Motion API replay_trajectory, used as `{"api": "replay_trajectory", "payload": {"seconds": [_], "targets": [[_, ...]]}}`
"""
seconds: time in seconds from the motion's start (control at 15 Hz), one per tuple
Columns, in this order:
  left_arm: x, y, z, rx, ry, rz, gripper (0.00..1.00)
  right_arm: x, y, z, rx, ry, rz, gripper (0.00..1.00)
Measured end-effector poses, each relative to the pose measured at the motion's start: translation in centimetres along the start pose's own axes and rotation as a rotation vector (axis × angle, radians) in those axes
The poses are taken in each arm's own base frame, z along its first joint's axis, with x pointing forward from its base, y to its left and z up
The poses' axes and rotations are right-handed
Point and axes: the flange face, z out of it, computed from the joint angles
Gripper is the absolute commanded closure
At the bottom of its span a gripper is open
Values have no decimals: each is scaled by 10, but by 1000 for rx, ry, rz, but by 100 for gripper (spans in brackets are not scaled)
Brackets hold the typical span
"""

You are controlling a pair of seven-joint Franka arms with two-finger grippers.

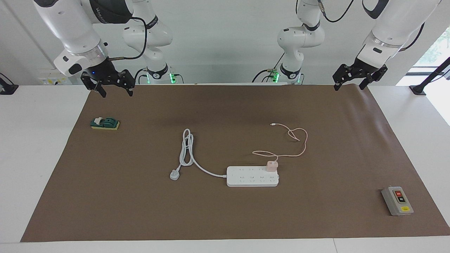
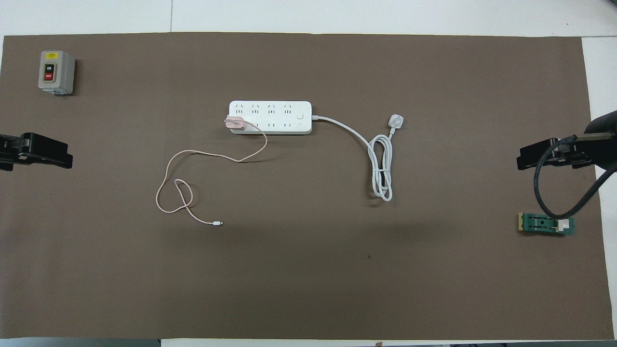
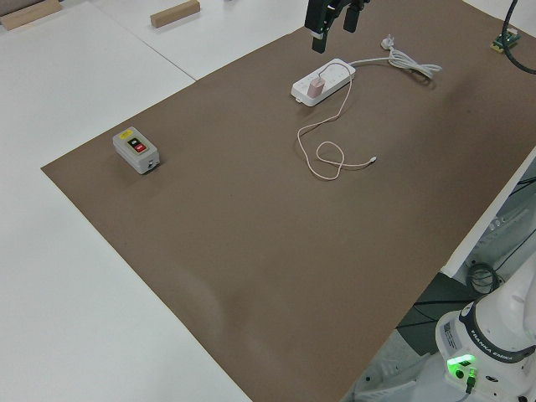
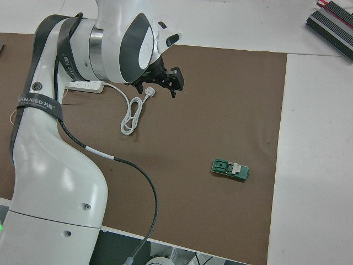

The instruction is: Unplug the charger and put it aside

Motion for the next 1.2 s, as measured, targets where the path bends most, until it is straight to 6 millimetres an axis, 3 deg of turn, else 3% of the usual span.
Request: {"api": "replay_trajectory", "payload": {"seconds": [0.87,1.07,1.2], "targets": [[-2,3,-2,1,5,3,0,-2,3,2,-5,-17,7,0],[-3,14,-3,2,7,-2,0,-2,-2,2,-7,-18,209,0],[-4,16,-6,2,7,-7,0,-3,-25,3,-8,-19,407,0]]}}
